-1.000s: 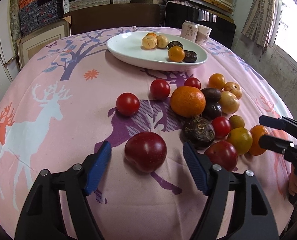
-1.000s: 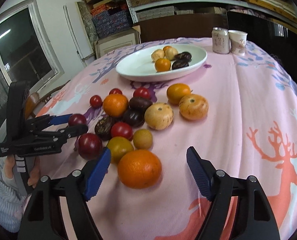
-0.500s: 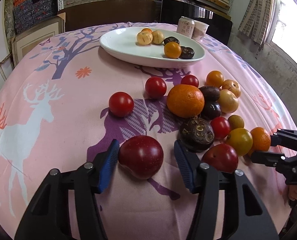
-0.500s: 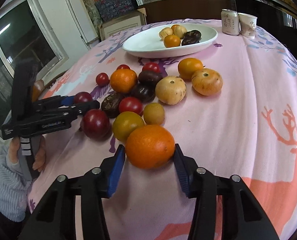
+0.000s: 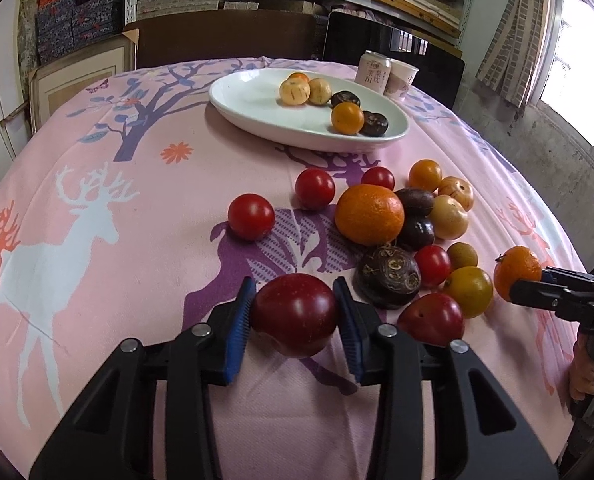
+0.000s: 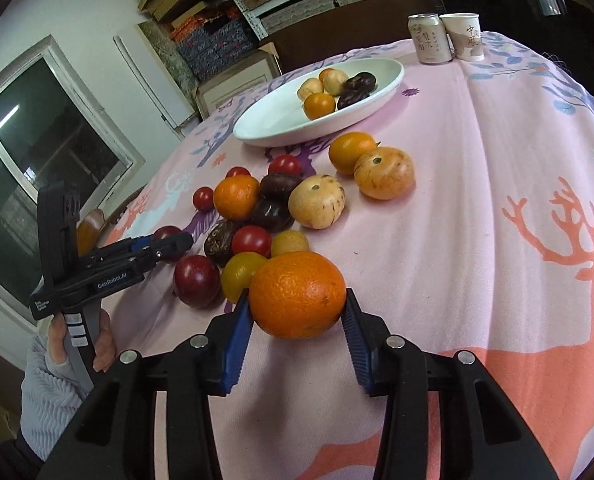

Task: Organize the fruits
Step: 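Place the red plum and orange on the white plate with both tools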

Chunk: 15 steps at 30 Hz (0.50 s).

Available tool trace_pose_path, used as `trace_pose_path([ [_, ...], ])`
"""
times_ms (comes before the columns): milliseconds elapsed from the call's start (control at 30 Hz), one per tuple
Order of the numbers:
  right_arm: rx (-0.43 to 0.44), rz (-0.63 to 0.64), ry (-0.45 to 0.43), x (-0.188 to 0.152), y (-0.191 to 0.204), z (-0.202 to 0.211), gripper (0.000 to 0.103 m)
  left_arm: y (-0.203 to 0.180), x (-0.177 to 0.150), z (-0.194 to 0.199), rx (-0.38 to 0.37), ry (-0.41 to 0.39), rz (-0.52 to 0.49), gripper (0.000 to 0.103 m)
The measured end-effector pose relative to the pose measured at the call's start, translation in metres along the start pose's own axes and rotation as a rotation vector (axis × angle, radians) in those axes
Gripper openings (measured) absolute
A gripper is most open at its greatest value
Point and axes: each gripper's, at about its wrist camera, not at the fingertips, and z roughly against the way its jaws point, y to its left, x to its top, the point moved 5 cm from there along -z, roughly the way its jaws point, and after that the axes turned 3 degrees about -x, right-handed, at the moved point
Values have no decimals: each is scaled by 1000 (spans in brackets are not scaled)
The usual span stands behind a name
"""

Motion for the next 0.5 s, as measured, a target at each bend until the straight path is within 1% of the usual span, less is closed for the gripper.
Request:
trace_pose_path([
  [133, 0, -11, -14, 3, -2, 2, 45, -5, 1, 7, -4, -17, -7, 39],
  [233, -21, 0, -19, 9, -3, 3, 45, -8, 12, 10, -20, -15, -8, 39],
  [267, -33, 12, -18, 13, -1, 3, 45, -9, 20, 10, -24, -17, -11, 39],
  [367, -63, 55, -40, 39, 6, 9, 45, -9, 53, 10, 4, -49, -30, 39],
  [433, -81, 79, -64, 61, 11, 12, 45, -10, 80, 4, 10, -72, -30, 39],
  [500, -96, 96, -91, 91, 16, 9, 45, -11, 107, -7, 25, -92, -33, 39],
])
